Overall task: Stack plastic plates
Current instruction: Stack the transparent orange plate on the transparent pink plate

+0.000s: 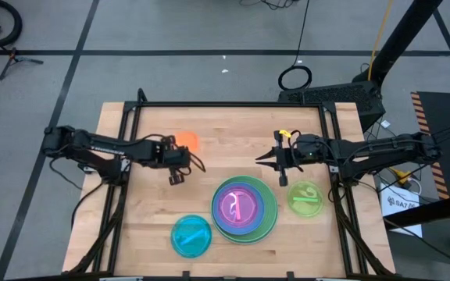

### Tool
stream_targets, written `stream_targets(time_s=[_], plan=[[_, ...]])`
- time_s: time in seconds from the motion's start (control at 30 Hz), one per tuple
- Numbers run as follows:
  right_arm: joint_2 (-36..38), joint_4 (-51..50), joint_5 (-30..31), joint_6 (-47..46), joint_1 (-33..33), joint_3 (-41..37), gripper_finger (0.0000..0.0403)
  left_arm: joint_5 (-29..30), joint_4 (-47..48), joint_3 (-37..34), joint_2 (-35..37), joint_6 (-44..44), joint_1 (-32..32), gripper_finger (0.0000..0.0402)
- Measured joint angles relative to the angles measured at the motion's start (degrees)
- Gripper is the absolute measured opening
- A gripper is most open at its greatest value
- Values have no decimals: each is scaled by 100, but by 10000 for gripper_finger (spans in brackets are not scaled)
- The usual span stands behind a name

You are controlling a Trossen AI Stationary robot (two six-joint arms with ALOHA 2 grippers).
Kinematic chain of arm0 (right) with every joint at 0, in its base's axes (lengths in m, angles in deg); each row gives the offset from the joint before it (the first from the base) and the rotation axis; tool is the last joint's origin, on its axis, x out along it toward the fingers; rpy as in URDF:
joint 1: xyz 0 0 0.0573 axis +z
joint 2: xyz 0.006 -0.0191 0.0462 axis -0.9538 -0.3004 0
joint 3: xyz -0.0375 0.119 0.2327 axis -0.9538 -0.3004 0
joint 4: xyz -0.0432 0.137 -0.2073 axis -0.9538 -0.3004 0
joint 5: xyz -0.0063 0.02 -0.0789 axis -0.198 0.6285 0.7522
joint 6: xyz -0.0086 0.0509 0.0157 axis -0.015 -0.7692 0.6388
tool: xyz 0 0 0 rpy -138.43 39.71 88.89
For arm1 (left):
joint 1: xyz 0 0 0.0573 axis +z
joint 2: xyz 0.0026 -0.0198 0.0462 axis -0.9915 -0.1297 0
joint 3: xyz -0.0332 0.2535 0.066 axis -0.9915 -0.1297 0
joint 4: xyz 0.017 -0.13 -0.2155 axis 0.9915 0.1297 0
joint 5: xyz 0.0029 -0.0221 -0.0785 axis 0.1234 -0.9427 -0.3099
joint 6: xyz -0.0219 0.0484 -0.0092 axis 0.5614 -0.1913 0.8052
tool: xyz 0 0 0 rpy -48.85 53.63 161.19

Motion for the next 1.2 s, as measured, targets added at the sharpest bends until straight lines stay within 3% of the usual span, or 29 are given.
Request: stream_targets(time_s=[0.3, 0.5, 0.7, 0.93, 1.2], plan=[[483, -297, -28, -389, 24, 2, 38, 200, 1, 935, -7, -230, -1045, 5], [845, -718, -36, -826, 288, 2, 38, 229, -562, 1542, -224, -529, -1652, 5], [1006, -997, -43, -1073, 591, 2, 38, 254, -1506, 1963, -846, -1087, -2152, 5], [1191, -1032, -47, -989, 741, 2, 38, 245, -1612, 2499, -1689, -1201, -2421, 5], [1340, -1079, -47, -831, 774, 2, 38, -908, -1649, 2973, -2446, -1055, -2265, 5]])
